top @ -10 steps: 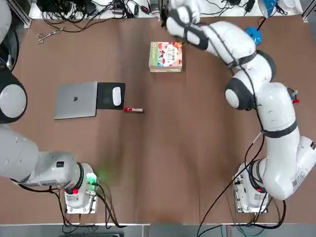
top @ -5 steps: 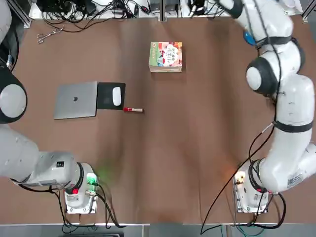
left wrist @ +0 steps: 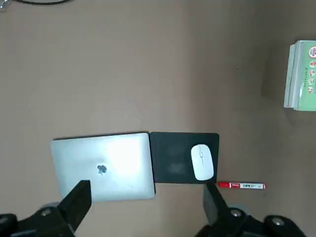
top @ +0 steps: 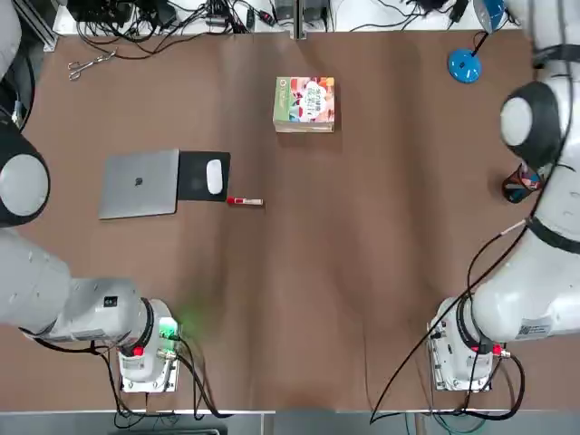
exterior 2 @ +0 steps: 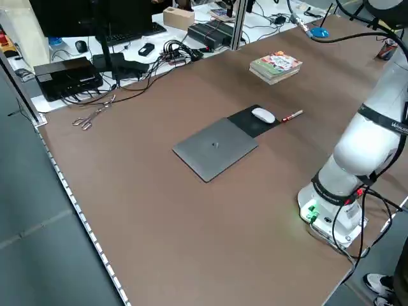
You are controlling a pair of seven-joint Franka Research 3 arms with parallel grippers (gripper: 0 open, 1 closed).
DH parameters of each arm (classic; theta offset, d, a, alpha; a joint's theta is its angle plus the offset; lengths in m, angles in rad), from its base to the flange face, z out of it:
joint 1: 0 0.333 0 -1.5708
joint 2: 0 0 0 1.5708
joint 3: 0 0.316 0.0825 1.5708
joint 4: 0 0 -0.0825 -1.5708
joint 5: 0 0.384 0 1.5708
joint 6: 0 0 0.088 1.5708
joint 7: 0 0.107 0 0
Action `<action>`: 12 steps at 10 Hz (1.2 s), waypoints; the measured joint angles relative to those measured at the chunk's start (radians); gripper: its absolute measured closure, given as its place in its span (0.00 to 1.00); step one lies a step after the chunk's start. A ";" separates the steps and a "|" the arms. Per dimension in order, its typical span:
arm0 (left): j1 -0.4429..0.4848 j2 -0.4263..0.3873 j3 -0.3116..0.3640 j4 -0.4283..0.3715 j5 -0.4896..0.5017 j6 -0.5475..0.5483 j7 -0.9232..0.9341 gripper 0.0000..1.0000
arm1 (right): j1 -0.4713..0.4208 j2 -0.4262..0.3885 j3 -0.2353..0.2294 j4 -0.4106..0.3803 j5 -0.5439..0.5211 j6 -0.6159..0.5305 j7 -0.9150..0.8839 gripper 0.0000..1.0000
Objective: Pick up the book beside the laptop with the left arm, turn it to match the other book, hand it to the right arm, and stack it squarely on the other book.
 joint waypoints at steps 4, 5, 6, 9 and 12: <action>0.000 0.001 0.000 0.000 0.000 0.000 0.000 0.00 | -0.120 -0.248 -0.001 -0.141 -0.145 -0.103 -0.305 0.00; 0.000 0.001 0.000 0.001 0.000 0.000 0.000 0.00 | -0.120 -0.291 0.002 -0.146 -0.178 -0.142 -0.313 0.00; 0.000 0.001 0.000 0.001 0.000 0.000 0.000 0.00 | -0.120 -0.334 0.006 -0.148 -0.194 -0.175 -0.313 0.00; 0.000 0.002 0.000 0.001 0.000 0.000 0.000 0.00 | -0.120 -0.396 0.006 -0.173 -0.202 -0.203 -0.314 0.00; 0.000 0.002 0.000 0.001 0.000 0.000 0.000 0.00 | -0.145 -0.395 0.004 -0.184 -0.206 -0.203 -0.315 0.00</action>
